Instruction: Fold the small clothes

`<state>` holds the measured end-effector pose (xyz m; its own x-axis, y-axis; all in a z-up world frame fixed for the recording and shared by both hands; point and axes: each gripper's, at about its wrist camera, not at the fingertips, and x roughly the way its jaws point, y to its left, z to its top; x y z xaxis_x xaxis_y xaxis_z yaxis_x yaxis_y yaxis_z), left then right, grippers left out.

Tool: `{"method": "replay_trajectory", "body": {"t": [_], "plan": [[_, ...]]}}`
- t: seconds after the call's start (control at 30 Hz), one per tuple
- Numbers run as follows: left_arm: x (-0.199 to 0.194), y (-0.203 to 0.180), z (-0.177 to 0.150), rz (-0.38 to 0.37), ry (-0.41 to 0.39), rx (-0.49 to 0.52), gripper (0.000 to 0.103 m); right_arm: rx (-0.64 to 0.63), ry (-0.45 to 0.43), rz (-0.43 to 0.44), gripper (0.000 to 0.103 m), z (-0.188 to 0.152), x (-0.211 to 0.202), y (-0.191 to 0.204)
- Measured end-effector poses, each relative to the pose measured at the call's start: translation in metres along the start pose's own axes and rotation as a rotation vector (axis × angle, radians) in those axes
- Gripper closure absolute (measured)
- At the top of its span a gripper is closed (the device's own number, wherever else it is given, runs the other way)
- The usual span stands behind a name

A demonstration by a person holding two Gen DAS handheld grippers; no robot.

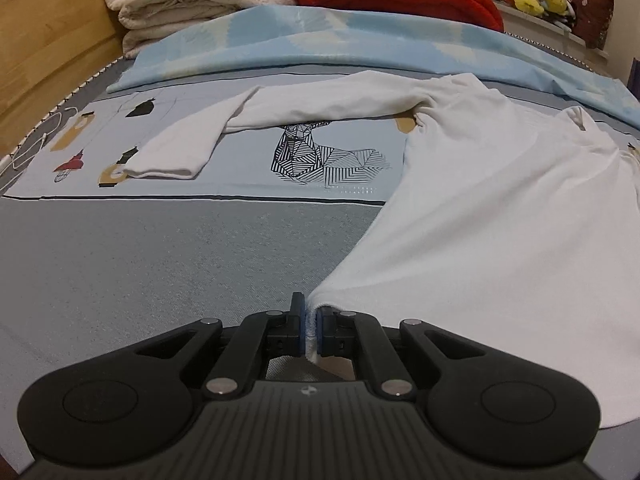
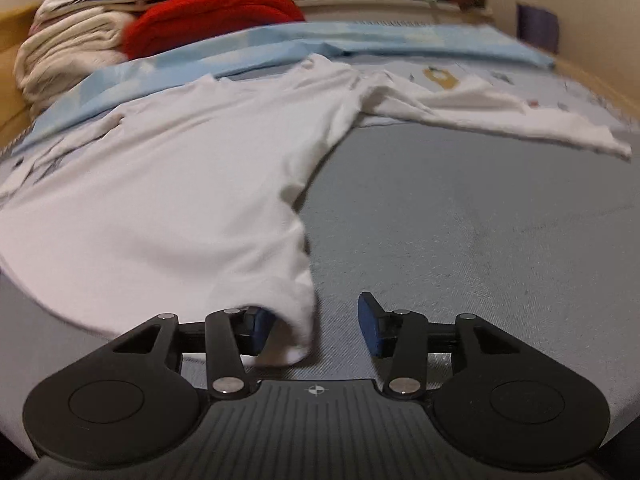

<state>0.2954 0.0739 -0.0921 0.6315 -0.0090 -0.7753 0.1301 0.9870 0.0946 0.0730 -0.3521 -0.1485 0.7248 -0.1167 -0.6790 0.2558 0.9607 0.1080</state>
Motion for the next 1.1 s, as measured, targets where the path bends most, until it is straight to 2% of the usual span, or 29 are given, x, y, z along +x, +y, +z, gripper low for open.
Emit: {"method": "replay_trajectory", "body": {"t": [0.03, 0.07, 0.13, 0.2, 0.27, 0.33, 0.43, 0.53, 0.63, 0.67, 0.7, 0.73, 0.77, 0.8, 0.83, 0.9, 0.97, 1.03, 1.1], "plan": [[0.000, 0.000, 0.000, 0.004, -0.001, -0.001, 0.098, -0.024, -0.001, 0.015, 0.068, -0.002, 0.000, 0.004], [-0.004, 0.001, -0.002, 0.009, 0.000, -0.001, 0.098, -0.078, -0.007, 0.016, 0.099, -0.004, 0.000, 0.011], [-0.015, 0.001, -0.009, 0.007, 0.009, 0.000, 0.098, -0.219, -0.003, -0.026, 0.099, -0.003, -0.002, 0.023], [-0.031, -0.003, -0.022, -0.041, 0.041, 0.004, 0.098, -0.264, -0.007, -0.080, 0.099, 0.008, -0.016, 0.012], [-0.050, -0.020, -0.043, -0.102, 0.061, 0.081, 0.098, -0.236, -0.015, -0.159, 0.099, 0.025, -0.034, -0.021], [-0.066, -0.044, -0.068, -0.139, 0.072, 0.192, 0.098, -0.254, 0.019, -0.203, 0.099, 0.034, -0.044, -0.053], [-0.074, -0.070, -0.092, -0.127, 0.088, 0.307, 0.098, -0.187, 0.119, -0.170, 0.099, 0.034, -0.048, -0.082], [-0.070, -0.072, -0.092, -0.089, 0.117, 0.319, 0.098, -0.248, 0.192, -0.175, 0.099, 0.020, -0.037, -0.075], [-0.071, -0.066, -0.091, -0.077, 0.127, 0.336, 0.097, -0.326, 0.250, -0.126, 0.098, 0.004, -0.033, -0.061], [-0.073, -0.062, -0.093, -0.109, 0.150, 0.338, 0.093, -0.349, 0.258, -0.115, 0.097, 0.003, -0.033, -0.056], [-0.076, -0.058, -0.093, -0.161, 0.180, 0.323, 0.085, -0.359, 0.264, -0.102, 0.096, 0.003, -0.036, -0.055], [-0.081, -0.053, -0.090, -0.226, 0.193, 0.299, 0.056, -0.347, 0.281, -0.066, 0.085, 0.007, -0.039, -0.055], [-0.092, -0.047, -0.087, -0.312, 0.179, 0.275, 0.025, -0.310, 0.305, -0.007, 0.057, 0.015, -0.043, -0.061], [-0.106, -0.040, -0.081, -0.391, 0.128, 0.256, 0.014, -0.255, 0.317, 0.054, 0.043, 0.023, -0.049, -0.071], [-0.117, -0.034, -0.075, -0.423, 0.067, 0.248, 0.004, -0.193, 0.305, 0.092, 0.029, 0.033, -0.056, -0.081], [-0.132, -0.023, -0.058, -0.417, -0.043, 0.242, 0.000, -0.055, 0.276, 0.153, 0.029, 0.053, -0.068, -0.106], [-0.128, -0.015, -0.030, -0.328, -0.131, 0.184, 0.000, 0.114, 0.242, 0.183, 0.029, 0.075, -0.064, -0.136], [-0.101, -0.008, 0.009, -0.228, -0.168, 0.073, 0.000, 0.277, 0.143, 0.117, 0.029, 0.099, -0.043, -0.170], [-0.056, 0.002, 0.048, -0.170, -0.169, -0.083, 0.000, 0.478, 0.054, 0.024, 0.029, 0.123, -0.003, -0.206]]}}
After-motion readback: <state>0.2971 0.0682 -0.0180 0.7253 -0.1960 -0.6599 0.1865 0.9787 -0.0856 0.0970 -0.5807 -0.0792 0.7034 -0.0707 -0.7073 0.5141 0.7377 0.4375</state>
